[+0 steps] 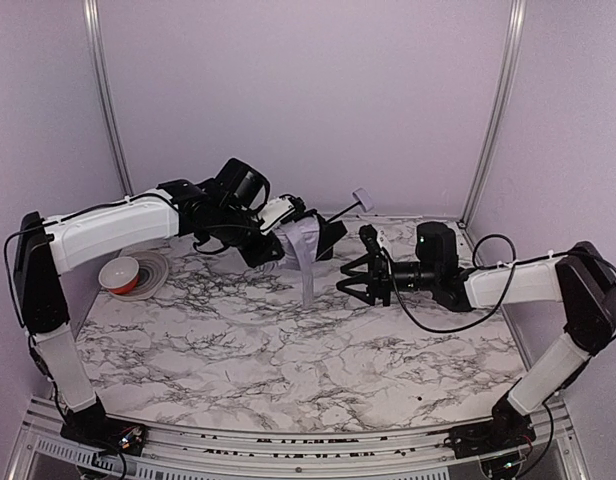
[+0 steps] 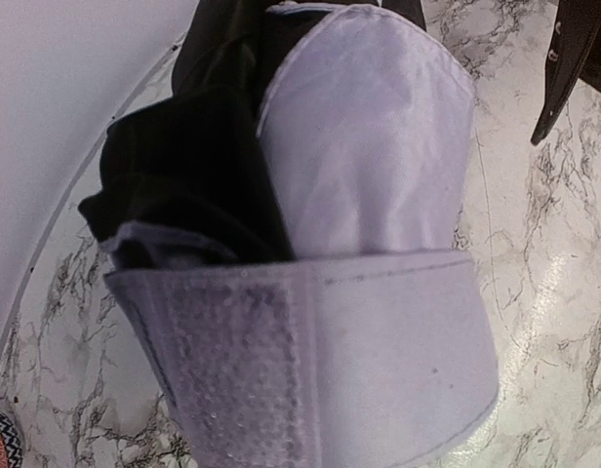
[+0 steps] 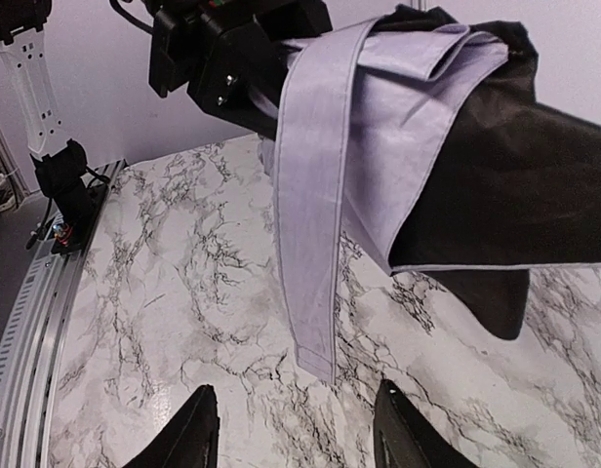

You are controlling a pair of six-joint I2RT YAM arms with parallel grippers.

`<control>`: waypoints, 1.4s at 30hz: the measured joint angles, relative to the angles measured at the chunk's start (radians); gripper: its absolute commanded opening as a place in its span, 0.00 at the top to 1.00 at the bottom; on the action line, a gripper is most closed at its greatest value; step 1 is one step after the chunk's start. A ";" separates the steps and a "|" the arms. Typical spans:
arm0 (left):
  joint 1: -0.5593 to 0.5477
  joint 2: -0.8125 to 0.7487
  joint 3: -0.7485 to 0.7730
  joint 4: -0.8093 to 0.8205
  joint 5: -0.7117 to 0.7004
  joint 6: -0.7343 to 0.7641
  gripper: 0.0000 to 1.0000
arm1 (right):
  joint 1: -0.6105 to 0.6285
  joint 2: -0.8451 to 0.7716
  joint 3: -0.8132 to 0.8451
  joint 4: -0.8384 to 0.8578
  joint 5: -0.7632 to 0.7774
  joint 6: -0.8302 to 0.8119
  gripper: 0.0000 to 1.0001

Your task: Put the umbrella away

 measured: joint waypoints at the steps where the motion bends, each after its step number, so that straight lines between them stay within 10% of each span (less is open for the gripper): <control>1: 0.000 -0.008 0.009 -0.006 -0.006 0.001 1.00 | 0.008 0.011 0.003 0.013 0.002 -0.009 0.47; 22: -0.038 -0.093 0.137 -0.112 -0.033 0.038 1.00 | 0.088 0.348 0.188 0.353 -0.059 -0.075 0.30; 34: -0.054 -0.093 0.160 -0.140 -0.035 0.049 1.00 | 0.102 0.386 0.208 0.423 -0.153 -0.040 0.89; 42: -0.054 -0.093 0.167 -0.142 -0.042 0.053 1.00 | 0.105 0.397 0.208 0.455 -0.215 -0.004 0.80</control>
